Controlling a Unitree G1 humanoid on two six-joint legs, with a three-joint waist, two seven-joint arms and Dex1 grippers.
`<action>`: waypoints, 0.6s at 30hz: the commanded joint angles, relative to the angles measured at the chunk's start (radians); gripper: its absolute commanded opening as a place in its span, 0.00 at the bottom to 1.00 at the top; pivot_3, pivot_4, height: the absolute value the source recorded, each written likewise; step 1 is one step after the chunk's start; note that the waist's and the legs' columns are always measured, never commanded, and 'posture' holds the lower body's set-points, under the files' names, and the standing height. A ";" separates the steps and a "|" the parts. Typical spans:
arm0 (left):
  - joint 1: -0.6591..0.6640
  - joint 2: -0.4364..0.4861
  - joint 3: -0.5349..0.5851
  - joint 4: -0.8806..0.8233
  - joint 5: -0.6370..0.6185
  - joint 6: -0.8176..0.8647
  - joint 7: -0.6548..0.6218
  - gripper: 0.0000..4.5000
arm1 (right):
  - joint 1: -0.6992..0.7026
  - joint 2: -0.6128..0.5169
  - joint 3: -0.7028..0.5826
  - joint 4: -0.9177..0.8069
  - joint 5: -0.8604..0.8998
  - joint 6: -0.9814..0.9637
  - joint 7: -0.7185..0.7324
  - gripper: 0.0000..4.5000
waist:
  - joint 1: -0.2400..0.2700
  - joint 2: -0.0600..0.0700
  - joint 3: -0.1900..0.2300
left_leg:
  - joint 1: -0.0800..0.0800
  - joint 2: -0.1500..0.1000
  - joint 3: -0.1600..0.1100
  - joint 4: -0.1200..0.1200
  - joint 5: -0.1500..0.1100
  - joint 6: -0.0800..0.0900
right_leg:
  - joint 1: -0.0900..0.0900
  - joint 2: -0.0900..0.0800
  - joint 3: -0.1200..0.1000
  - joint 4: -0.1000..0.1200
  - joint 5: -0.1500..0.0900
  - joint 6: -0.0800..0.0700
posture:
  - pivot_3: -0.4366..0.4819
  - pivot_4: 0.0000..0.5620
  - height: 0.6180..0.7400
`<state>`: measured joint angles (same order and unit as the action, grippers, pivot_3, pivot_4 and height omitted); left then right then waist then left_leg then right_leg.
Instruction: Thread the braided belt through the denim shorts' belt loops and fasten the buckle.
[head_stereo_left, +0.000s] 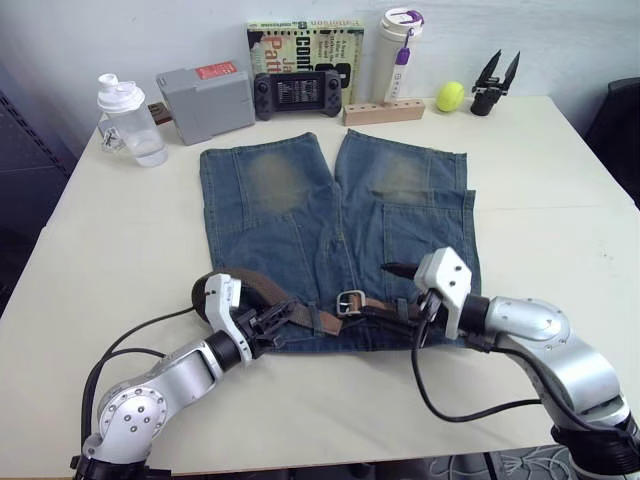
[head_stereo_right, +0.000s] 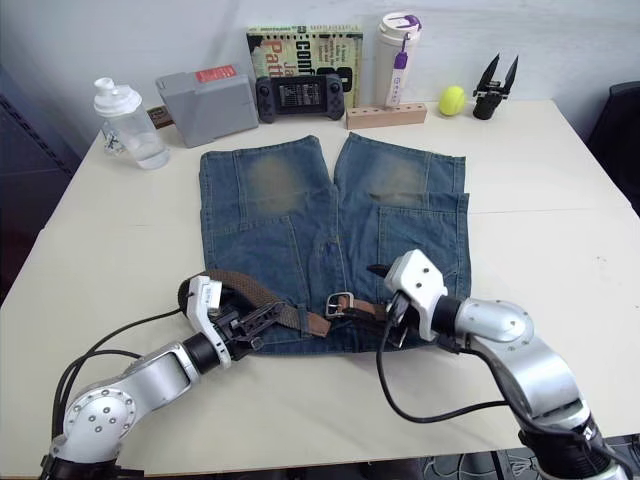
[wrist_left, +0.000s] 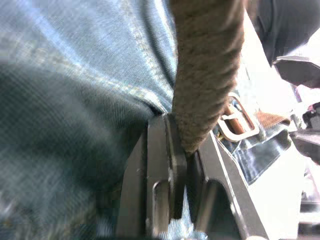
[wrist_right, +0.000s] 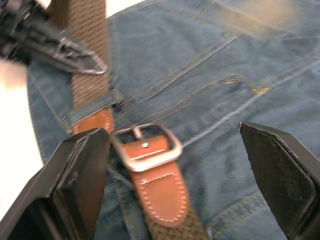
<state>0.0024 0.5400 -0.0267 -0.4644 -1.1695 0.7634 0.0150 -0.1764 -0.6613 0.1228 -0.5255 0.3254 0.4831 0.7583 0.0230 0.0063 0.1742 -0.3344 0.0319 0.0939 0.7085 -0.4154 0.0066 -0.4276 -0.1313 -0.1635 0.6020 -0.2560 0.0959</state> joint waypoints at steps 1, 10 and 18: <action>0.019 0.101 -0.136 -0.024 0.299 -0.077 -0.154 0.00 | -0.002 -0.038 0.062 -0.027 -0.149 -0.209 0.023 0.98 | -0.001 0.000 0.000 | 0.000 0.000 0.001 0.000 0.000 0.000 | 0.000 0.000 0.000 0.000 0.000 0.000 | 0.48 0.27 0.85; 0.050 0.054 -0.129 0.008 0.425 -0.120 -0.261 0.00 | -0.017 -0.088 0.172 0.103 -0.430 -0.647 0.044 0.98 | 0.001 0.000 0.000 | 0.002 0.001 0.001 -0.004 0.001 -0.001 | 0.000 0.000 0.000 -0.003 0.000 0.000 | 0.48 0.27 0.85; 0.061 0.013 -0.112 -0.008 0.460 -0.095 -0.275 0.00 | -0.063 -0.009 0.229 0.162 -0.526 -0.701 0.017 0.98 | 0.001 0.000 0.000 | 0.002 0.001 0.000 -0.004 0.001 -0.001 | 0.001 0.000 0.000 -0.002 0.000 0.001 | 0.48 0.27 0.85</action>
<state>0.0335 0.5610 -0.1139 -0.4661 -0.7340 0.6288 -0.2413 -0.2312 -0.6826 0.3456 -0.3657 -0.1783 -0.1822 0.7821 0.0242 0.0067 0.1740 -0.3326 0.0327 0.0938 0.7049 -0.4146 0.0061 -0.4270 -0.1317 -0.1635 0.5997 -0.2558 0.0964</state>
